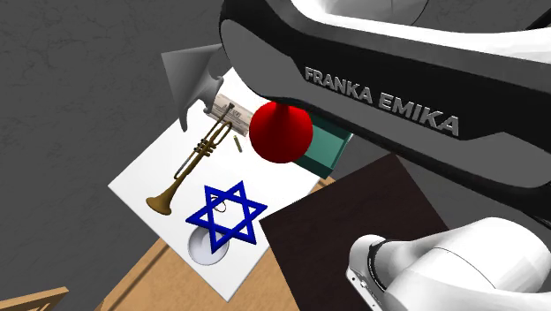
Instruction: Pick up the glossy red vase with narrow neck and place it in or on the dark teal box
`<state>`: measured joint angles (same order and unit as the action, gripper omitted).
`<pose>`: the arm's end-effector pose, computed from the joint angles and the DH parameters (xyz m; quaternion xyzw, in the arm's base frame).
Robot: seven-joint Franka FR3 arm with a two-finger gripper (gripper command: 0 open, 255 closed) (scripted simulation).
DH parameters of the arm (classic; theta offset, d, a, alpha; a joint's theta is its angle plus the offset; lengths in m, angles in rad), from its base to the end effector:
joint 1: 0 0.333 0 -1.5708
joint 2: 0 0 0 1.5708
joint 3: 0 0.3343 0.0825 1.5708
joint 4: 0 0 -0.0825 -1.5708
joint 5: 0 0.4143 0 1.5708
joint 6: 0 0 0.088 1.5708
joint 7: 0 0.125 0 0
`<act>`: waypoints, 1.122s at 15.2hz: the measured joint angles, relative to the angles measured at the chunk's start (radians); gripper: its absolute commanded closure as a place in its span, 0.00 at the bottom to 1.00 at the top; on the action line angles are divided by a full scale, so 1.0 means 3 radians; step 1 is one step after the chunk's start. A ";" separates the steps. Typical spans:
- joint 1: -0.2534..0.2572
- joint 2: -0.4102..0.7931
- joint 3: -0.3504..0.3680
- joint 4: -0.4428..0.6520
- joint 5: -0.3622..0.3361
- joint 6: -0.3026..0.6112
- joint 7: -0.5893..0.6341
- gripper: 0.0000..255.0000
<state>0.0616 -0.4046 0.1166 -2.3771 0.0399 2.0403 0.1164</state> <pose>0.4465 0.0852 0.4666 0.9993 0.0185 0.0332 0.0001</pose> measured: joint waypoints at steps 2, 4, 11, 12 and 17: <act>-0.0057 0.0013 -0.0101 0.0128 -0.0034 -0.0117 -0.0134 1.00; -0.0118 0.0026 -0.0209 0.0260 -0.0072 -0.0237 -0.0279 1.00; -0.0287 0.0258 -0.0516 0.0925 -0.0157 -0.0671 -0.0710 1.00; -0.0314 0.0291 -0.0567 0.1027 -0.0166 -0.0741 -0.0784 1.00; -0.0352 0.0396 -0.0642 0.1099 -0.0176 -0.0710 -0.0897 1.00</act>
<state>-0.0441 -0.2859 -0.0761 -2.0475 -0.0129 1.8274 -0.1528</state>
